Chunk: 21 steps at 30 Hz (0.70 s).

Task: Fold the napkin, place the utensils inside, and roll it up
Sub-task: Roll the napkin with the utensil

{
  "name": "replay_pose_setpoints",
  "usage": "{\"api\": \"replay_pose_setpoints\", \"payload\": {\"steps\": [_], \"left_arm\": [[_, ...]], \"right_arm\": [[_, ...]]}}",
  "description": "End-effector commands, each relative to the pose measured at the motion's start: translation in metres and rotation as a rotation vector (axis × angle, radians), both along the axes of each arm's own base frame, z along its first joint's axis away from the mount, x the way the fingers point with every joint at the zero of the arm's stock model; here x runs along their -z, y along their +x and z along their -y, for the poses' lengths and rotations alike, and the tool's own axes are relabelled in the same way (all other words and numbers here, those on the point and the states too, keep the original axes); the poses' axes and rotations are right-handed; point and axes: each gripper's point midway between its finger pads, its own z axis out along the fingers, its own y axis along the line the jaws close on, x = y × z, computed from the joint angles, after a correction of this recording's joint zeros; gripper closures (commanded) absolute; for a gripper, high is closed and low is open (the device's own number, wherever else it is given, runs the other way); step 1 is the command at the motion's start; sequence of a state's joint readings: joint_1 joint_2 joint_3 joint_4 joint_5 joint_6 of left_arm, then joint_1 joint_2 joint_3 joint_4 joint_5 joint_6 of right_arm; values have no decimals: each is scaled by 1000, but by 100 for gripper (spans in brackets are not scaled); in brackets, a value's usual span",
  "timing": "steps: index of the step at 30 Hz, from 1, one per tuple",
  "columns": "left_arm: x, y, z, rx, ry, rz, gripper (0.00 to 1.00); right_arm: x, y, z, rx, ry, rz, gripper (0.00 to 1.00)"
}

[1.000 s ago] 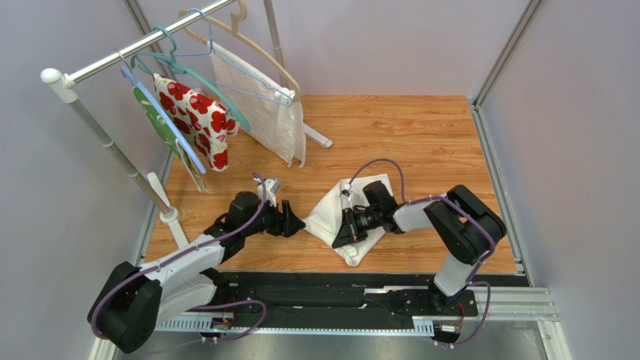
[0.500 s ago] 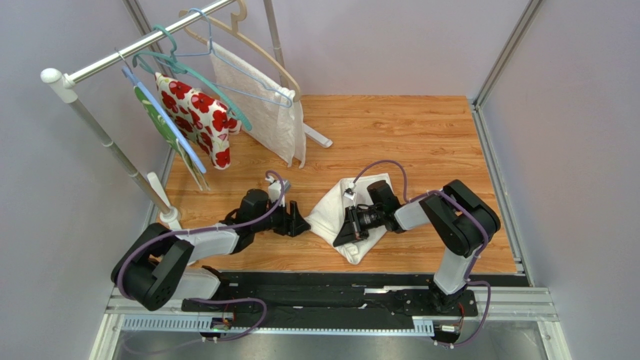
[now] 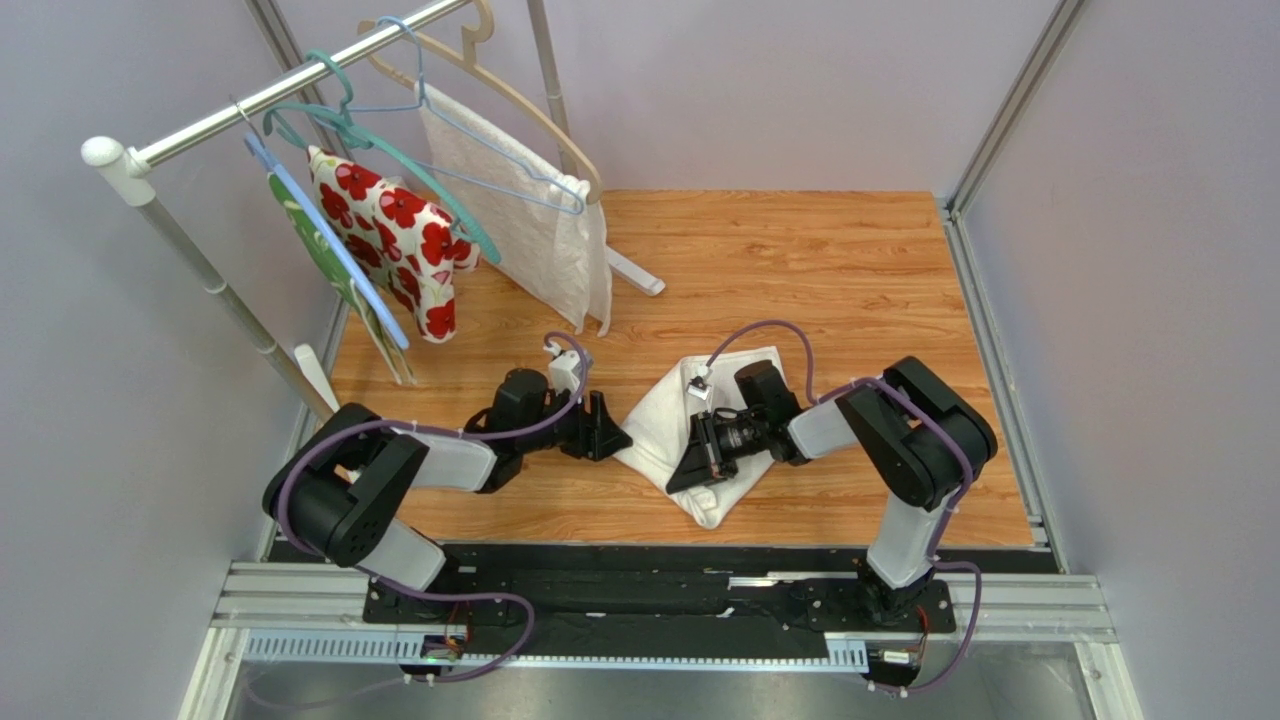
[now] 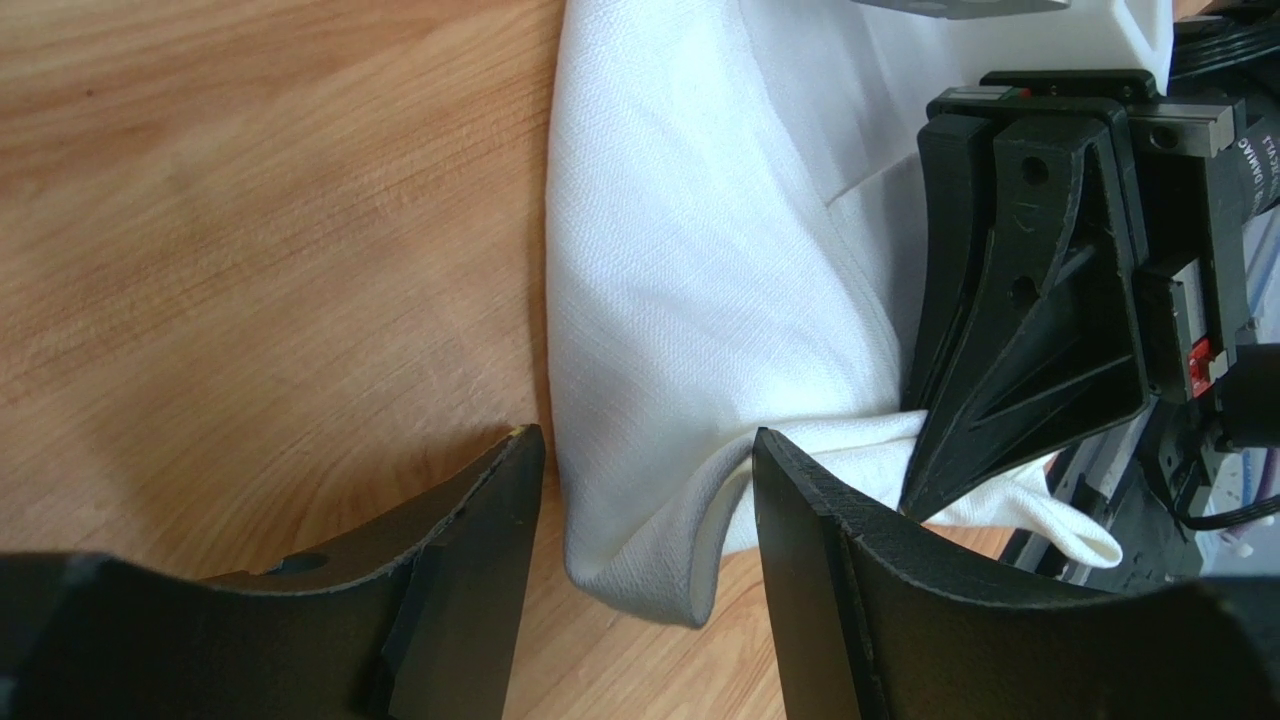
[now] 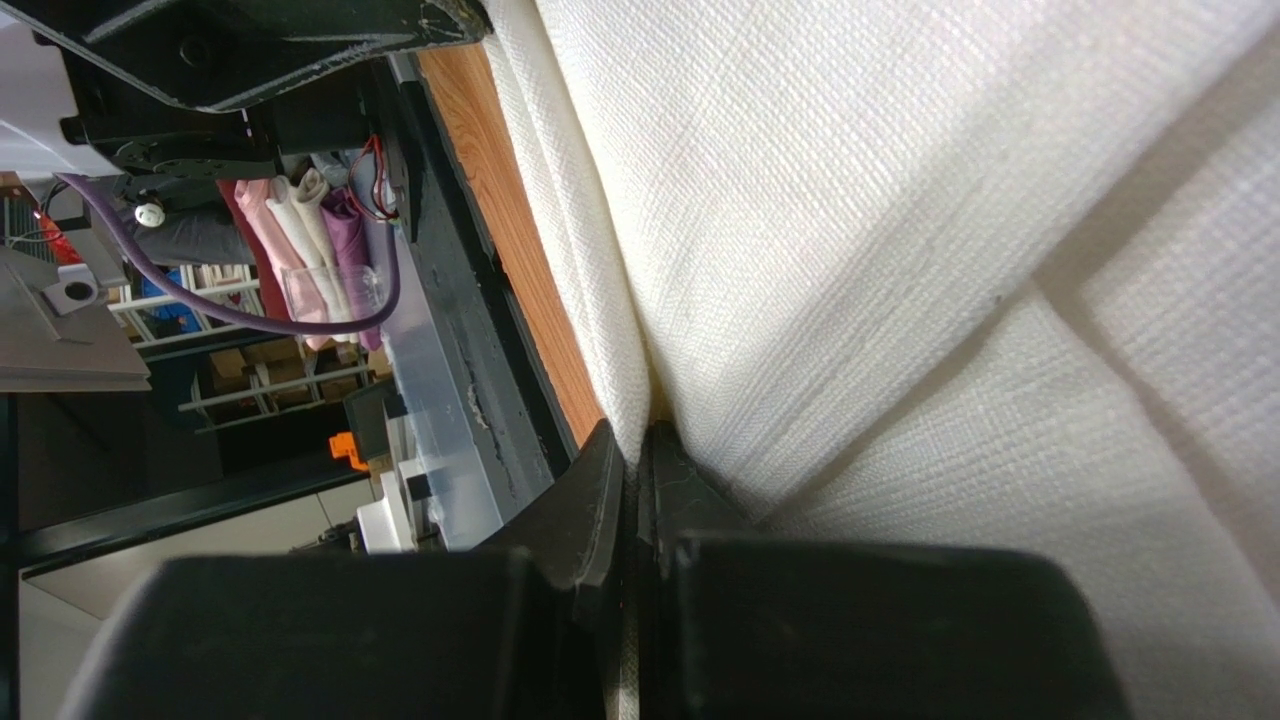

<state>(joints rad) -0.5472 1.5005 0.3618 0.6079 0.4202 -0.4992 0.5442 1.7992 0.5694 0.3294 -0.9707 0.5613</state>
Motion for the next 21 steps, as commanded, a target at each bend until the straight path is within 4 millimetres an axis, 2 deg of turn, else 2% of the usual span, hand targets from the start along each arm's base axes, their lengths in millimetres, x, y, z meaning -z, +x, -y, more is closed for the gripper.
{"api": "replay_pose_setpoints", "payload": {"steps": [1, 14, 17, 21], "left_arm": [[-9, 12, 12, 21, -43, 38, 38], [2, 7, 17, 38, -72, -15, 52], [3, 4, 19, 50, -87, -27, 61], [7, 3, 22, 66, -92, -42, 86]], "right_arm": [[15, 8, 3, 30, -50, 26, 100], [19, 9, 3, 32, -60, 22, 100], [20, 10, 3, 32, -60, 22, 100], [19, 12, 2, 34, -62, 23, 100]]}}
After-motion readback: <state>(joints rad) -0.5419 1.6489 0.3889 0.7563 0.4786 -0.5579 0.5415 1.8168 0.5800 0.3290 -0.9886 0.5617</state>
